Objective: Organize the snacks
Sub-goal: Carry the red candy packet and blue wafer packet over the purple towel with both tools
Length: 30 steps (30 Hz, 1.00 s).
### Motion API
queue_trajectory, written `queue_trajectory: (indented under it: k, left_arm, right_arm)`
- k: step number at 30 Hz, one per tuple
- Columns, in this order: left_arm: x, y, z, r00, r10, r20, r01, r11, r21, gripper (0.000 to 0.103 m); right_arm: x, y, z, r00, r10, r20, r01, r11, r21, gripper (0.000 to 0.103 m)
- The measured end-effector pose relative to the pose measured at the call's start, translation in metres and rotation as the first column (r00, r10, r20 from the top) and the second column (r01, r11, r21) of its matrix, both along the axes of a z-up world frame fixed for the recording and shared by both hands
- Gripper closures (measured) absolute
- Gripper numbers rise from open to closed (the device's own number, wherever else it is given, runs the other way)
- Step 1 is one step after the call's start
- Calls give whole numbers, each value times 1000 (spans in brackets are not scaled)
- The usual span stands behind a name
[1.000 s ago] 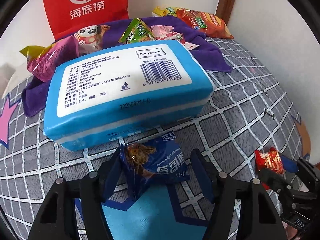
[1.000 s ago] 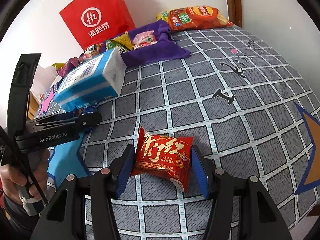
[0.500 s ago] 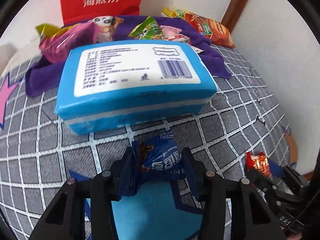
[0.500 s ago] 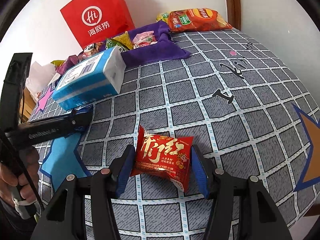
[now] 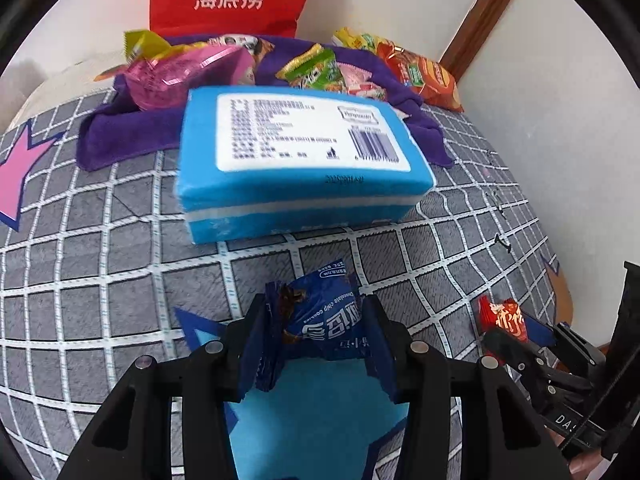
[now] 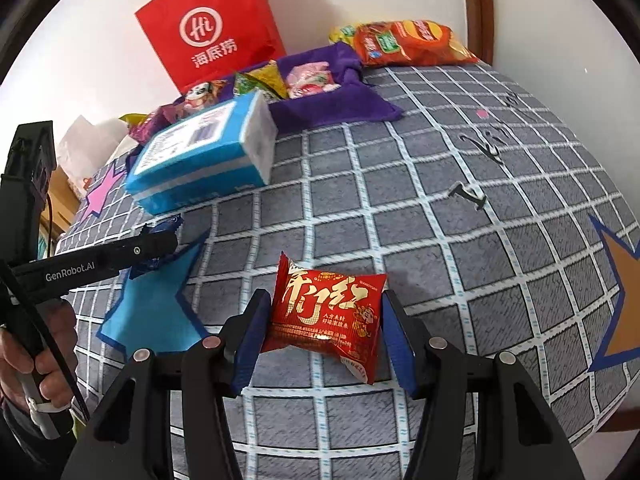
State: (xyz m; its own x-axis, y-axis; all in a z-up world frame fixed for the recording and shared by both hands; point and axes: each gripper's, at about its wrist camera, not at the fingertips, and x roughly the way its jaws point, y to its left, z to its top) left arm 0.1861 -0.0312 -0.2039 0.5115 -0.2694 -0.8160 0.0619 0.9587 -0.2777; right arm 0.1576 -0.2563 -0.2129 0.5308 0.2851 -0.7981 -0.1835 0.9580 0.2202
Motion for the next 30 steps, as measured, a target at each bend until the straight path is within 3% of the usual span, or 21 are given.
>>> queue_trajectory:
  k: [14, 30]
  left_arm:
    - [-6, 23, 64, 994, -1, 106, 7, 998, -62, 58]
    - [38, 47, 133, 979, 17, 204, 6, 994, -110, 58]
  right_arm:
    - [11, 36, 65, 992, 64, 110, -69, 997, 37, 48]
    - [66, 51, 142, 973, 67, 219, -95, 988, 123, 48]
